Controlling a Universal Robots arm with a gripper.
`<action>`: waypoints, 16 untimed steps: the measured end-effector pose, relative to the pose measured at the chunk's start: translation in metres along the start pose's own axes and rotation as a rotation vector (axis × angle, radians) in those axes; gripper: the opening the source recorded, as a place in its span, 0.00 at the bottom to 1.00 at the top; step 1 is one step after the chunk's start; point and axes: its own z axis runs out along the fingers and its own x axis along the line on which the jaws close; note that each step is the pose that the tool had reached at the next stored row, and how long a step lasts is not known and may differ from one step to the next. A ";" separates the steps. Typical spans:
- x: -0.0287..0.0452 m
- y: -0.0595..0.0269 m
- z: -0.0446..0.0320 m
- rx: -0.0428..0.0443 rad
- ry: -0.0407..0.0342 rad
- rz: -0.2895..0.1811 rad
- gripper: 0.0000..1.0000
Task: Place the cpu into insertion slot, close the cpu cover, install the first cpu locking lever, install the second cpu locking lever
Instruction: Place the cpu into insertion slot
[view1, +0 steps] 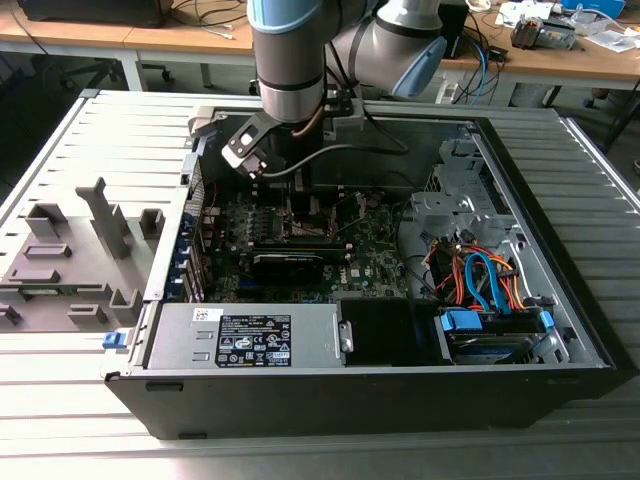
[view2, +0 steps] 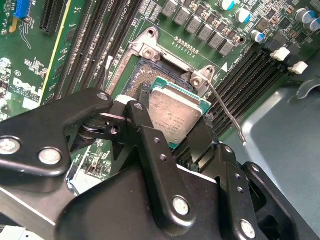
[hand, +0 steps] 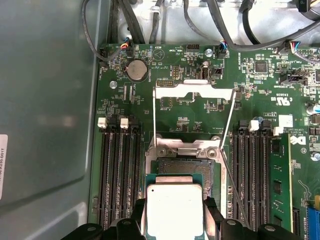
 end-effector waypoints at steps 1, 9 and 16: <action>0.0000 0.0000 0.0004 -0.0001 0.0001 0.000 0.54; -0.0001 -0.0005 0.0047 0.0001 -0.0005 0.000 0.54; -0.0001 -0.0003 0.0076 0.0000 -0.0009 0.000 0.54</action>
